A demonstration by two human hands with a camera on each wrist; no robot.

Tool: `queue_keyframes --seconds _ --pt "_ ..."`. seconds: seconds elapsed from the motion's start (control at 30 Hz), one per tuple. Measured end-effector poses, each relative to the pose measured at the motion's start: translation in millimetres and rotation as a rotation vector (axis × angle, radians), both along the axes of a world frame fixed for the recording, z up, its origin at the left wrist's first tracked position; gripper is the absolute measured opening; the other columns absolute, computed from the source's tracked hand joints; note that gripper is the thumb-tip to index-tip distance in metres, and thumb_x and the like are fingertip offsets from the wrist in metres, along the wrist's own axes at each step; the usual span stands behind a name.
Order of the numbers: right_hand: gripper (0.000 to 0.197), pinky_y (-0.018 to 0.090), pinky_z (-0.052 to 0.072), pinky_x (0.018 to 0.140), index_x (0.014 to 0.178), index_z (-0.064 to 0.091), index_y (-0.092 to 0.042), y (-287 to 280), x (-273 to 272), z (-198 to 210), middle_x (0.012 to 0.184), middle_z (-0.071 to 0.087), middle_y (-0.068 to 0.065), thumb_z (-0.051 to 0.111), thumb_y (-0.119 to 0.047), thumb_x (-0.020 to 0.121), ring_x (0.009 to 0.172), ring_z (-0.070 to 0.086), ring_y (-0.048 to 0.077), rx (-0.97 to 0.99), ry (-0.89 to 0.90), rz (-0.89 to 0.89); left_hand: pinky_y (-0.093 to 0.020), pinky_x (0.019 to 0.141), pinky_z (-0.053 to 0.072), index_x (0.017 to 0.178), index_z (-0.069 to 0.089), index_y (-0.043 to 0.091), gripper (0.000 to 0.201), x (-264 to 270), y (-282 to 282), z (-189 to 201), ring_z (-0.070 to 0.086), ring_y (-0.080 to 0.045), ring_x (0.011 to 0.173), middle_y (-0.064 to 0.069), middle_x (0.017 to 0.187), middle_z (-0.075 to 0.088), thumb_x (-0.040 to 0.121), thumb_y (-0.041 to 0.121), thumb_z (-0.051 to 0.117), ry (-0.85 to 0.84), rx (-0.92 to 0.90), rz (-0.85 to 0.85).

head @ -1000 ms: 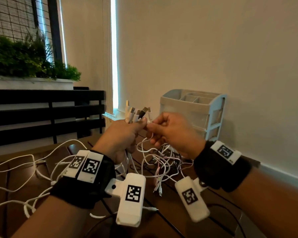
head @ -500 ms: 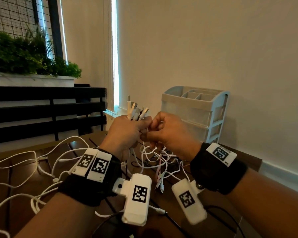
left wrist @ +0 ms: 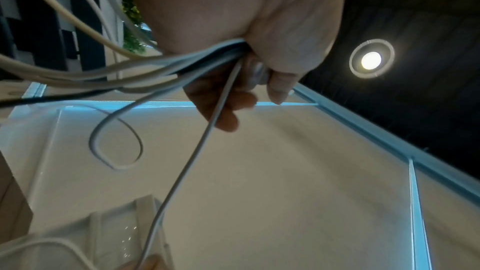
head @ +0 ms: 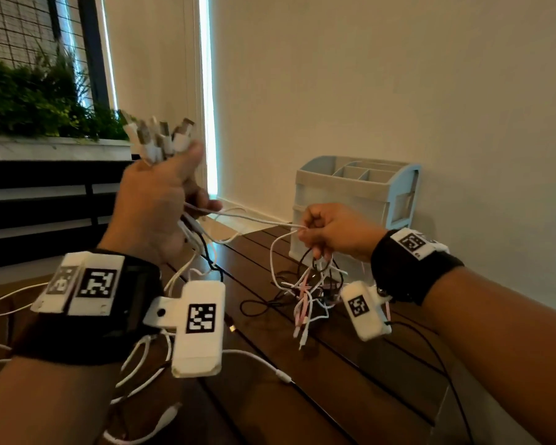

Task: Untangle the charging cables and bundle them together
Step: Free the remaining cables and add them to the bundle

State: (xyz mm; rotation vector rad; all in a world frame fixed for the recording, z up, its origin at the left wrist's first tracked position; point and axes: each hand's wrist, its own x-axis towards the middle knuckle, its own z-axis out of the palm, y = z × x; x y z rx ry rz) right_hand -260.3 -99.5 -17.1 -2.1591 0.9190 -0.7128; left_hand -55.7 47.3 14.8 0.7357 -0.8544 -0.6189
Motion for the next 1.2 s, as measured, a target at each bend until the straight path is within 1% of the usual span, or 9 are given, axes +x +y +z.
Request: queue_keyframes --seconds 0.1,0.27,0.37,0.5,0.6,0.7,0.9,1.03,1.2 --pt "0.011 0.024 0.05 0.044 0.082 0.057 -0.013 -3.6 -0.8 7.1 0.066 0.063 0.005 0.063 -0.008 0.09 0.051 0.061 0.014 -0.113 0.079 -0.062 -0.022 0.04 0.029 0.057 0.046 0.021 0.04 4.4 7.7 6.1 0.025 -0.011 0.035 0.007 0.041 0.029 0.093 0.032 0.061 -0.223 -0.009 0.099" --pt "0.011 0.031 0.053 0.053 0.08 0.057 -0.011 -15.4 3.6 18.7 0.076 0.067 0.01 0.059 -0.008 0.09 0.057 0.064 0.022 -0.408 0.158 -0.23 -0.013 0.039 0.031 0.058 0.051 0.015 0.041 0.1 14.4 2.4 0.044 -0.008 0.04 -0.004 0.051 0.048 0.091 0.035 0.062 -0.821 0.071 0.594" --pt "0.007 0.026 0.051 0.049 0.087 0.059 -0.007 -11.4 2.4 15.2 0.079 0.069 0.008 0.053 -0.004 0.09 0.054 0.062 0.018 -0.339 0.345 -0.176 -0.019 0.043 0.034 0.06 0.051 0.015 0.041 3.0 14.1 1.3 0.047 -0.01 0.046 -0.005 0.054 0.051 0.091 0.039 0.061 -0.802 0.1 0.641" --pt "0.005 0.038 0.051 0.065 0.086 0.056 -0.011 -17.6 0.3 14.8 0.086 0.065 0.012 0.053 -0.009 0.09 0.071 0.059 0.025 -0.429 0.219 -0.285 -0.01 0.036 0.03 0.058 0.048 0.017 0.042 7.7 18.1 3.6 0.049 -0.003 0.04 0.002 0.043 0.05 0.093 0.037 0.059 -0.72 0.102 0.633" --pt "0.013 0.027 0.047 0.057 0.079 0.057 -0.017 -17.6 -3.8 5.7 0.077 0.061 0.001 0.057 -0.008 0.088 0.067 0.058 0.017 -0.37 0.441 -0.255 -0.015 0.041 0.034 0.065 0.052 0.013 0.04 15.9 23.4 9.7 0.048 -0.01 0.049 -0.002 0.058 0.051 0.093 0.041 0.057 -0.727 0.121 0.697" --pt "0.019 0.023 0.043 0.045 0.076 0.052 -0.015 -18.0 -9.7 11.3 0.066 0.063 0.005 0.061 -0.016 0.092 0.05 0.053 0.014 -0.277 0.015 -0.351 -0.025 0.049 0.035 0.079 0.06 0.01 0.034 23.5 25.6 10.9 0.048 -0.011 0.055 -0.002 0.064 0.052 0.093 0.042 0.057 -0.693 0.151 0.71" --pt "0.019 0.025 0.041 0.059 0.077 0.067 -0.017 28.2 18.6 33.4 0.061 0.058 -0.009 0.069 -0.034 0.086 0.055 0.05 0.003 -0.583 0.399 -0.01 -0.012 0.042 0.033 0.067 0.057 0.016 0.032 -16.7 0.7 -7.5 0.05 -0.005 0.053 0.002 0.062 0.055 0.089 0.037 0.064 -0.757 0.224 0.505" --pt "0.023 0.028 0.046 0.062 0.082 0.07 -0.009 44.1 33.6 40.6 0.067 0.066 0.0 0.072 -0.032 0.083 0.063 0.061 0.014 -0.653 0.269 -0.012 -0.023 0.046 0.032 0.063 0.055 0.019 0.032 -37.1 -14.3 -27.7 0.049 -0.01 0.054 0.003 0.061 0.053 0.089 0.036 0.066 -0.897 0.35 0.344" --pt "0.012 0.008 0.038 0.049 0.08 0.064 -0.011 44.2 28.2 37.6 0.064 0.066 -0.004 0.071 -0.019 0.085 0.045 0.054 -0.004 -0.502 0.189 0.055 -0.025 0.048 0.029 0.06 0.055 0.018 0.034 -31.8 -15.4 -30.5 0.041 -0.012 0.049 0.002 0.055 0.048 0.088 0.034 0.067 -0.892 0.363 0.27"
